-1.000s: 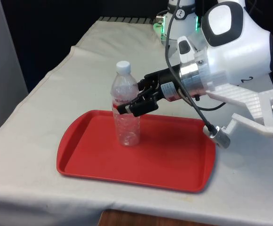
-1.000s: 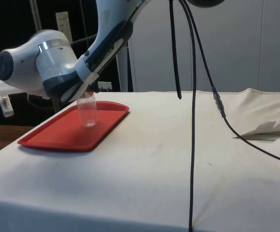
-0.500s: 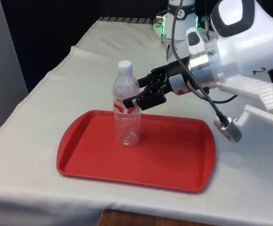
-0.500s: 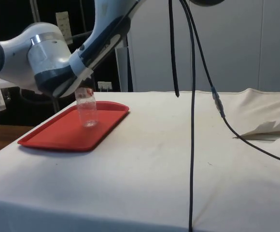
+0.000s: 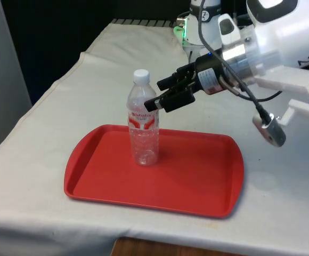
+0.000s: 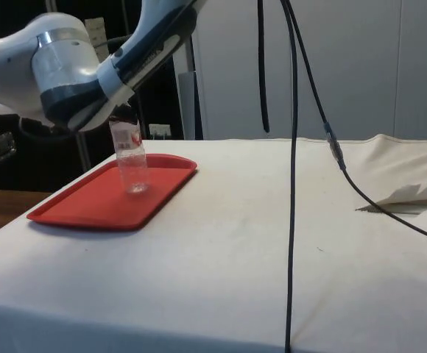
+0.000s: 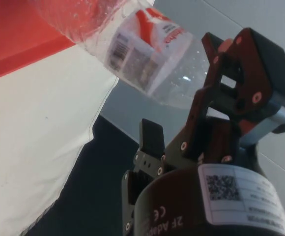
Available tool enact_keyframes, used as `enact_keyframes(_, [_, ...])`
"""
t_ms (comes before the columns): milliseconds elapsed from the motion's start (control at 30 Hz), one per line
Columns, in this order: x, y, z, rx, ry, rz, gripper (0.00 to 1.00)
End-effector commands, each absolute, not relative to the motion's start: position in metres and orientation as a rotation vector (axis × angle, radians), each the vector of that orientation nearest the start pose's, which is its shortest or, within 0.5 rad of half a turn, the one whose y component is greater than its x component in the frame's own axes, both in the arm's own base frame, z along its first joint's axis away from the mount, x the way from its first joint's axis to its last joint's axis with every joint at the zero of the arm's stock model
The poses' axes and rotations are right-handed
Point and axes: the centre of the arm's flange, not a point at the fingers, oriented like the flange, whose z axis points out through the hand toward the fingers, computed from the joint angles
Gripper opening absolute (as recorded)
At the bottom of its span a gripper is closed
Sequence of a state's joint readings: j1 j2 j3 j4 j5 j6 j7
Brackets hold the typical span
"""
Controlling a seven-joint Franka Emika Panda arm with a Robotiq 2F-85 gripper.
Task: Place the bottle upright on the tray.
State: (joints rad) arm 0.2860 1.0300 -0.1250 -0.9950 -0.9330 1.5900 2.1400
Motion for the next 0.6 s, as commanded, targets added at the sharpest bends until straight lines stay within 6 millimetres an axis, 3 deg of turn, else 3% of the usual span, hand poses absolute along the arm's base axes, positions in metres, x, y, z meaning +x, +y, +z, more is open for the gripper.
enact_keyframes(0, [0.751,0.074,0.251,1.459,-1.659,0.948,1.0])
enact_keyframes(567, [0.753,0.076,0.285,1.472,-1.715,0.952,1.0])
